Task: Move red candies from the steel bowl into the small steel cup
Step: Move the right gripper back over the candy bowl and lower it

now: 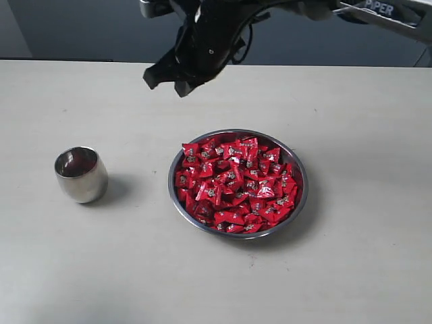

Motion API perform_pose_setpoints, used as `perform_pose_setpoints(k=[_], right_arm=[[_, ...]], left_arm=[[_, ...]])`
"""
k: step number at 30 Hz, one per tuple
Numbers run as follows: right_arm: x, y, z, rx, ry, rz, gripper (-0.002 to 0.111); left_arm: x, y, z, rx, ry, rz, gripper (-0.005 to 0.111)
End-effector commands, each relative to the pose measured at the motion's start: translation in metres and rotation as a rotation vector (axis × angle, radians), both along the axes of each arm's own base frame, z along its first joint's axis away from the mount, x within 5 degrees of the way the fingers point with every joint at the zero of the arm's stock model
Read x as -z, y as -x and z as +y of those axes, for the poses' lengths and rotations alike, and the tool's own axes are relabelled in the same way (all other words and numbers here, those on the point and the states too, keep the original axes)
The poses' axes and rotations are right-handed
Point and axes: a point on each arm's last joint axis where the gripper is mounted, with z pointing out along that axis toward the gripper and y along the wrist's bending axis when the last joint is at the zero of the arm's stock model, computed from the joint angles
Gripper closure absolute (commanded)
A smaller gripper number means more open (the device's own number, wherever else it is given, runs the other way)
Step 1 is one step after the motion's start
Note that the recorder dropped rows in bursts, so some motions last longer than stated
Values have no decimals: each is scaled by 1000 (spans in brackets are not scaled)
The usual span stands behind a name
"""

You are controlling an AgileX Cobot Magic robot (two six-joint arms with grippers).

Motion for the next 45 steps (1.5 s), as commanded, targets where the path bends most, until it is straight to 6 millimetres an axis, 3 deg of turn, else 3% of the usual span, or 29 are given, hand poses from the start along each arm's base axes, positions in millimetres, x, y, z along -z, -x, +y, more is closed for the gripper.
perform_pose_setpoints(k=[1,8,16,34,35,40,45], right_arm=[[3,0,-26,81,-60,-43,109],[34,11,-66,178,-67,-41,109],[74,30,-81,194,-4,36,109],[76,39,-76,161,-69,96,109],[76,39,-76,158,-67,98,108],[76,39,-74,188,-100,126,73],[96,41,-67,205,-106,202,73]], left_arm=[[1,0,0,-1,3,-3,106],[1,0,0,-1,3,-3,106],[1,0,0,-1,3,-3,106],[1,0,0,-1,3,-3,106],[1,0,0,-1,3,-3,106],[1,0,0,-1,3,-3,106],[1,0,0,-1,3,-3,106]])
